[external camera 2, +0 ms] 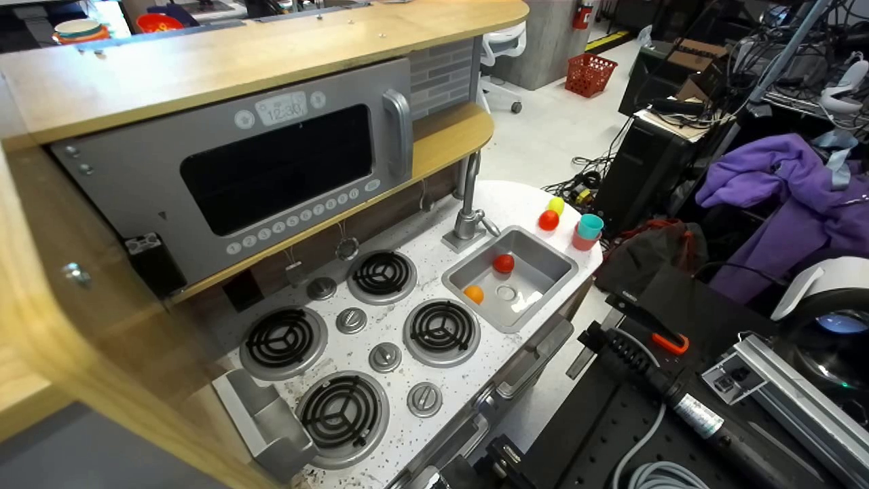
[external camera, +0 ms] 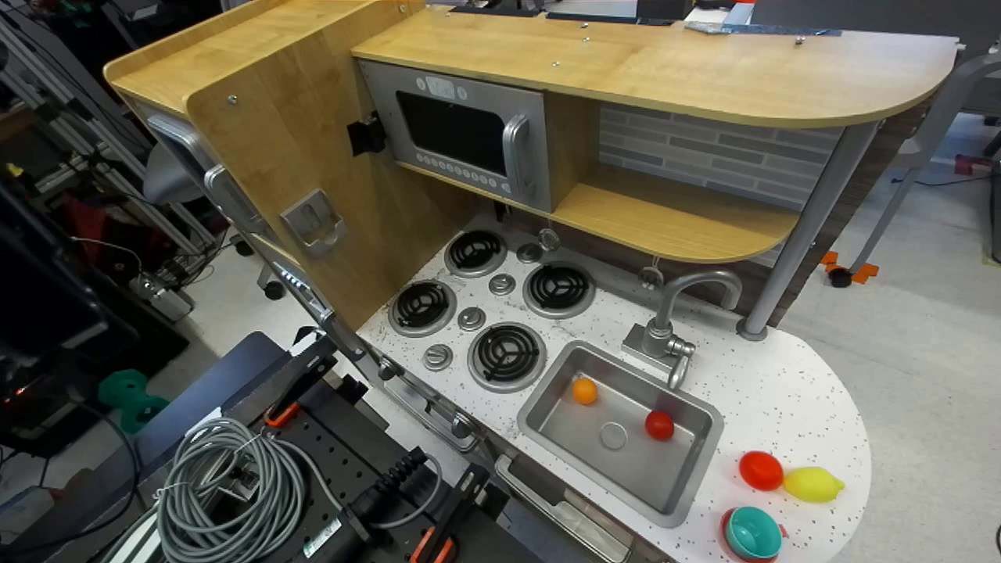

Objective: Put the green cup in the sink

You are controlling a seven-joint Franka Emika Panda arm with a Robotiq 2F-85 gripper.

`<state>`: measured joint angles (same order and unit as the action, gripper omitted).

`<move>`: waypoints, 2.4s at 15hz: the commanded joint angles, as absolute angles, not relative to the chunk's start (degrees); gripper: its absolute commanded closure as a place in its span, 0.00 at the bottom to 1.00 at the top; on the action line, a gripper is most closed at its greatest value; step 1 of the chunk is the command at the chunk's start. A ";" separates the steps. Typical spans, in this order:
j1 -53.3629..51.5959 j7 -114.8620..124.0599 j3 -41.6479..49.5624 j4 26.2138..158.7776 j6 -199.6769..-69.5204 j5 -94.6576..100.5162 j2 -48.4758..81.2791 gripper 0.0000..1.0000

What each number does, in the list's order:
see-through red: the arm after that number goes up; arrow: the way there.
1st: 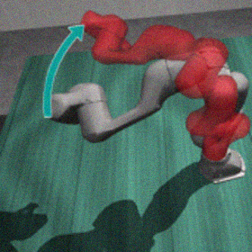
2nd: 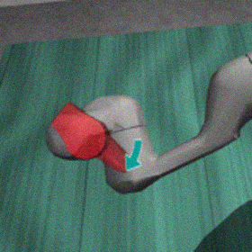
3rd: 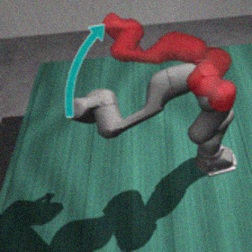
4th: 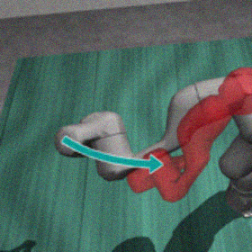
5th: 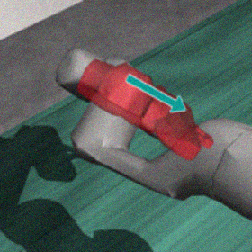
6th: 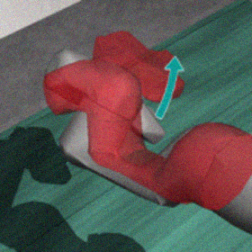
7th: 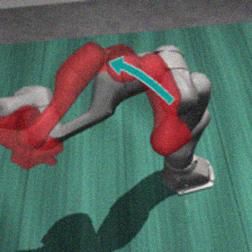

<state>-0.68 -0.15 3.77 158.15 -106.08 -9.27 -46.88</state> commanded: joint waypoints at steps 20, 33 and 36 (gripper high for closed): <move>4.00 5.05 3.26 130.30 -125.78 -1.21 -0.53 0.00; 10.10 -8.34 9.51 127.79 -136.07 0.94 9.55 0.00; 11.32 -12.78 9.55 123.32 -136.05 0.95 15.05 0.00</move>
